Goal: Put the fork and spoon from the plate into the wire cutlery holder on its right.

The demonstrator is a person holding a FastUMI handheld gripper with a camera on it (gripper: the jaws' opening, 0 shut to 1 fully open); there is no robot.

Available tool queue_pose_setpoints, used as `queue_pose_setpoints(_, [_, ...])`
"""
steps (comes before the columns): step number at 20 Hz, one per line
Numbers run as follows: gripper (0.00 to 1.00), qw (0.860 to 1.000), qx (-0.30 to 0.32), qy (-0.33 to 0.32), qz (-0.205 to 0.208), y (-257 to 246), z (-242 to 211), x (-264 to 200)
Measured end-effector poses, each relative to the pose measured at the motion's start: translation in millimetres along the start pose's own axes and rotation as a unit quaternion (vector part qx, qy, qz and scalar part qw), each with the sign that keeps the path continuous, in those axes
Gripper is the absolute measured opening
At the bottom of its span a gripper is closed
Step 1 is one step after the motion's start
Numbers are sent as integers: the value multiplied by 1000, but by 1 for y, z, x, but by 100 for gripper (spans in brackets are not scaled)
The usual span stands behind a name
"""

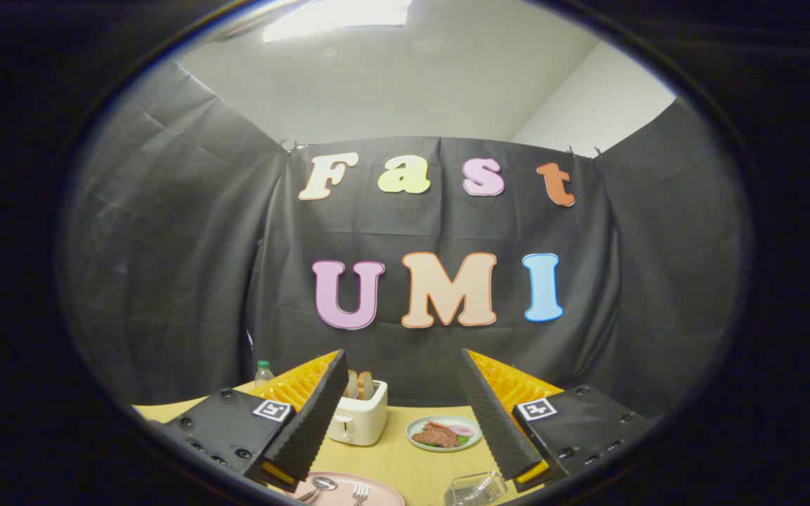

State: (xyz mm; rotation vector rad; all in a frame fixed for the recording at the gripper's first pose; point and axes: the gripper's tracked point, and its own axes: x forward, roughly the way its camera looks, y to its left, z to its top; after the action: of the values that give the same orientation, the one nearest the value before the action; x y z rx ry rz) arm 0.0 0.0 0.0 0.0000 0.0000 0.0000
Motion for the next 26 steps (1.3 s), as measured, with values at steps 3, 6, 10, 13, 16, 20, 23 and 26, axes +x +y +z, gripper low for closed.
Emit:
queue_pose_setpoints(3, [100, 1000, 4, 3, 3, 3, 0, 4])
queue_pose_setpoints(6, [100, 1000, 4, 6, 5, 3, -3, 9])
queue_pose_setpoints(10, [100, 1000, 6, 8, 16, 8, -5, 8])
queue_pose_setpoints(13, [100, 1000, 5, 12, 17, 8, -9, 6])
queue_pose_setpoints(16, [100, 1000, 5, 19, 16, 6, -14, 7])
queue_pose_setpoints(20, [100, 999, 4, 29, 18, 6, -22, 8])
queue_pose_setpoints(23, [100, 999, 3, 37, 22, 10, -28, 9])
queue_pose_setpoints(26, [100, 998, 0, 50, 30, 16, -38, 11])
